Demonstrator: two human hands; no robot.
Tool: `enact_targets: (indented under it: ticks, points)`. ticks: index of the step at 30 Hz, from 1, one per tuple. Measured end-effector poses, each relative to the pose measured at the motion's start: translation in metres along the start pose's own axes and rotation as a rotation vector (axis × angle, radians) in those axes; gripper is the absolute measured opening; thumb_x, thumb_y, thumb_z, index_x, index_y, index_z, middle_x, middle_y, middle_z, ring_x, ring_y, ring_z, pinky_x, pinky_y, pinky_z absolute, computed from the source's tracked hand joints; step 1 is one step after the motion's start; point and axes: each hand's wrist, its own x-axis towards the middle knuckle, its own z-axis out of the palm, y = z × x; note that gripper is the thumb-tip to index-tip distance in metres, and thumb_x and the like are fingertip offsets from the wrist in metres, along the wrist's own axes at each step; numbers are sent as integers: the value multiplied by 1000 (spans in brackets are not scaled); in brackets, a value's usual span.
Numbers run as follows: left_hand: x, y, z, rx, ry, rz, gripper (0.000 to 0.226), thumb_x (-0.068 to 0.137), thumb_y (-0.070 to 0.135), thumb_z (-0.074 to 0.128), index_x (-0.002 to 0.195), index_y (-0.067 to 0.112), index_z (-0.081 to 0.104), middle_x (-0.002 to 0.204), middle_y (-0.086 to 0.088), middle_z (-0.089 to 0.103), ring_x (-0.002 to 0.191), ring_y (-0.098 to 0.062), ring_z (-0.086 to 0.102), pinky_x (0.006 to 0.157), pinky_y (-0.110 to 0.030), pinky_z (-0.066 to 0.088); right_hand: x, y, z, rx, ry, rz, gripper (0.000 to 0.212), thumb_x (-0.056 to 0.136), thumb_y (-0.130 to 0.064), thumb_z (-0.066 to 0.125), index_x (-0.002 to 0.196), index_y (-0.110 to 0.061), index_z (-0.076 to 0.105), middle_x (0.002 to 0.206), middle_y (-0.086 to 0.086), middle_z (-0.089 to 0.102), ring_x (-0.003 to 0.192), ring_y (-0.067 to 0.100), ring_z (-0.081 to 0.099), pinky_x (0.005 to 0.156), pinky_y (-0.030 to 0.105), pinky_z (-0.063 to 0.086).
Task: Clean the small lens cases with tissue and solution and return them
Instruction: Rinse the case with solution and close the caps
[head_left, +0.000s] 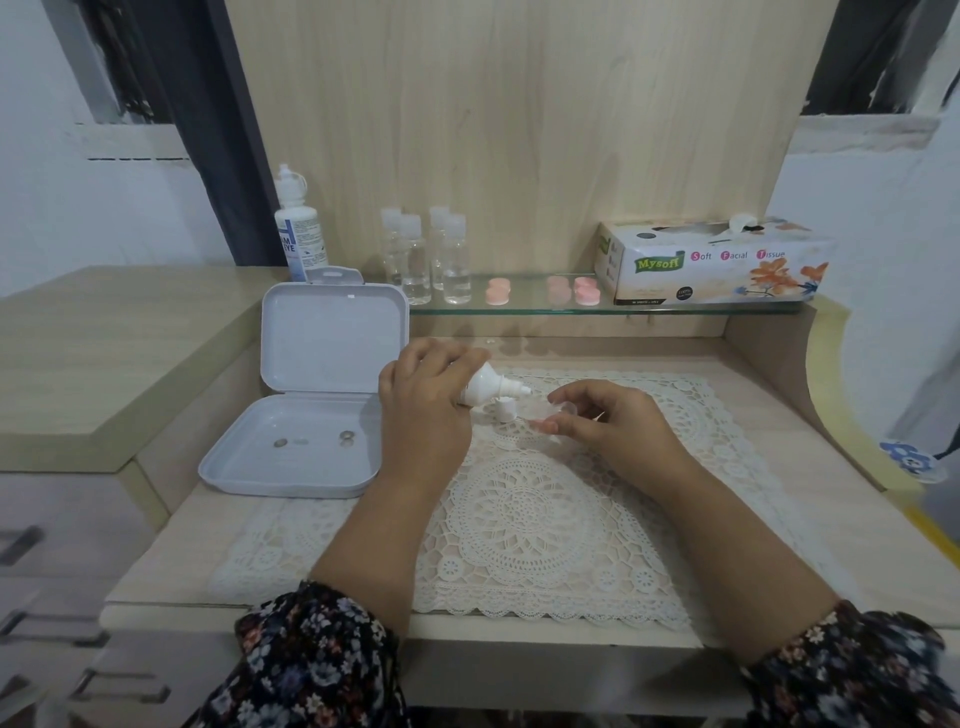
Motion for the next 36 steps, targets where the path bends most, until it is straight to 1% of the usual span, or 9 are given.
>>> enact_targets:
  ticks: [2, 6, 11, 18, 22, 26, 30, 36]
  points:
    - [0, 0, 0, -1, -5, -6, 60, 59, -10, 68, 109, 23, 69, 106, 7, 64, 109, -20, 46, 89, -36, 26, 0, 1, 0, 1, 2, -1, 20, 75, -29, 80, 91, -31, 69, 85, 7, 68, 61, -1, 52, 60, 12, 44]
    - [0, 1, 0, 2, -9, -3, 61, 58, -11, 69, 109, 23, 69, 106, 7, 64, 109, -20, 45, 89, -37, 26, 1, 2, 0, 0, 3, 8, 21, 74, -31, 80, 92, -31, 70, 87, 5, 69, 65, 1, 54, 63, 14, 46]
    - [0, 0, 0, 4, -11, -2, 60, 57, -11, 71, 107, 23, 69, 104, 6, 65, 108, -22, 47, 88, -38, 28, 1, 2, 0, -7, 1, 3, 23, 74, -30, 80, 96, -27, 71, 88, 6, 69, 63, -2, 53, 61, 11, 44]
    - [0, -1, 1, 3, -20, -13, 56, 60, -8, 72, 107, 22, 70, 104, 6, 65, 109, -22, 48, 89, -37, 26, 1, 3, 0, -21, -2, 2, 21, 75, -31, 80, 94, -30, 70, 89, 9, 68, 64, 1, 53, 62, 13, 45]
    - [0, -1, 0, -10, -19, -15, 56, 60, -8, 72, 107, 21, 70, 103, 6, 66, 109, -24, 49, 88, -37, 27, 1, 2, 0, -13, -2, 5, 22, 75, -30, 80, 95, -28, 71, 88, 7, 69, 62, -2, 52, 61, 13, 45]
    - [0, 0, 0, -6, -16, -9, 56, 59, -9, 71, 106, 21, 70, 104, 6, 66, 109, -22, 47, 88, -37, 26, 0, 1, 0, -8, -3, 7, 22, 75, -29, 80, 95, -28, 71, 87, 5, 69, 62, -2, 52, 60, 13, 45]
    - [0, 2, -1, -1, -14, -5, 58, 57, -10, 71, 105, 21, 69, 104, 7, 65, 108, -21, 46, 88, -38, 27, 1, 2, 0, -21, 0, 4, 21, 75, -30, 80, 93, -30, 70, 88, 8, 68, 61, -2, 51, 59, 13, 44]
    - [0, 2, -1, 7, -6, 8, 57, 58, -10, 70, 106, 21, 68, 104, 6, 65, 108, -25, 50, 88, -37, 27, 1, 2, 1, -17, -1, 3, 22, 74, -31, 80, 93, -30, 70, 87, 7, 68, 61, -3, 51, 60, 11, 44]
